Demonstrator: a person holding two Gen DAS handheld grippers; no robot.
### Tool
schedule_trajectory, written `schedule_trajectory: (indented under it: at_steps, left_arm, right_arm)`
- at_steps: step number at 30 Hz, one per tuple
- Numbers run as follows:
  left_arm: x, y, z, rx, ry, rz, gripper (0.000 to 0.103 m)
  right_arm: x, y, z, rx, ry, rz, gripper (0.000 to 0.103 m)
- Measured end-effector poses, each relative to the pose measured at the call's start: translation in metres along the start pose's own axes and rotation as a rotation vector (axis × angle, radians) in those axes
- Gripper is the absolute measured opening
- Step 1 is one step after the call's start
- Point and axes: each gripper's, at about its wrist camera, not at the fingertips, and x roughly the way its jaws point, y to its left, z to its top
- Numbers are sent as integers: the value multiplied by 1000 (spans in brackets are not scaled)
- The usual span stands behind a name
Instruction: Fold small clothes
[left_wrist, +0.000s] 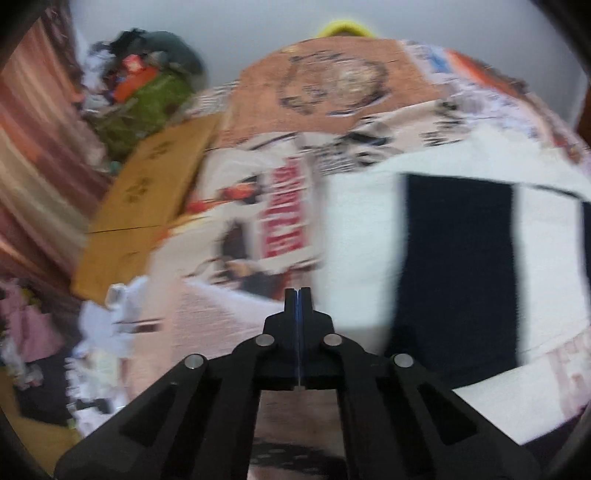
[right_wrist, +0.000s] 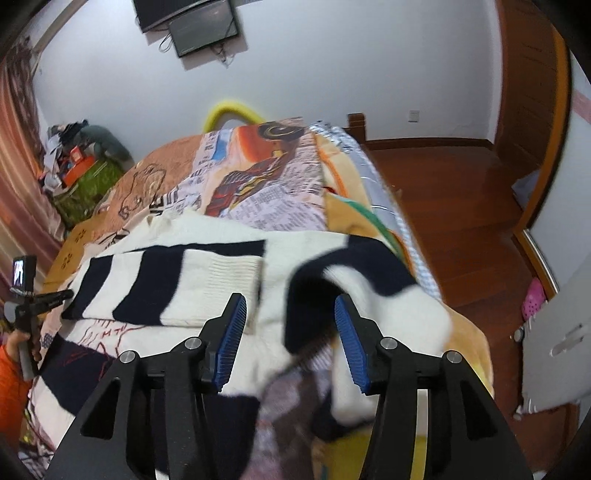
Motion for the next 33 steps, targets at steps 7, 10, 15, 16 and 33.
schedule_trajectory:
  at_steps: [7, 10, 15, 16, 33]
  left_arm:
    - [-13, 27, -15, -14, 23, -98, 3]
    - [-38, 20, -11, 3, -24, -124, 17]
    - [-76, -14, -3, 33, -116, -192, 64]
    - [-83, -21, -3, 44, -128, -207, 67]
    - [-72, -151, -37, 217, 18, -325, 79]
  right_arm:
    - [-14, -24, -25, 52, 31, -28, 46]
    - [-14, -35, -34, 88, 44, -43, 48]
    - [-6, -51, -45, 128, 58, -75, 59]
    - [-5, -56, -47, 145, 53, -72, 60]
    - [15, -135, -79, 371, 106, -96, 60]
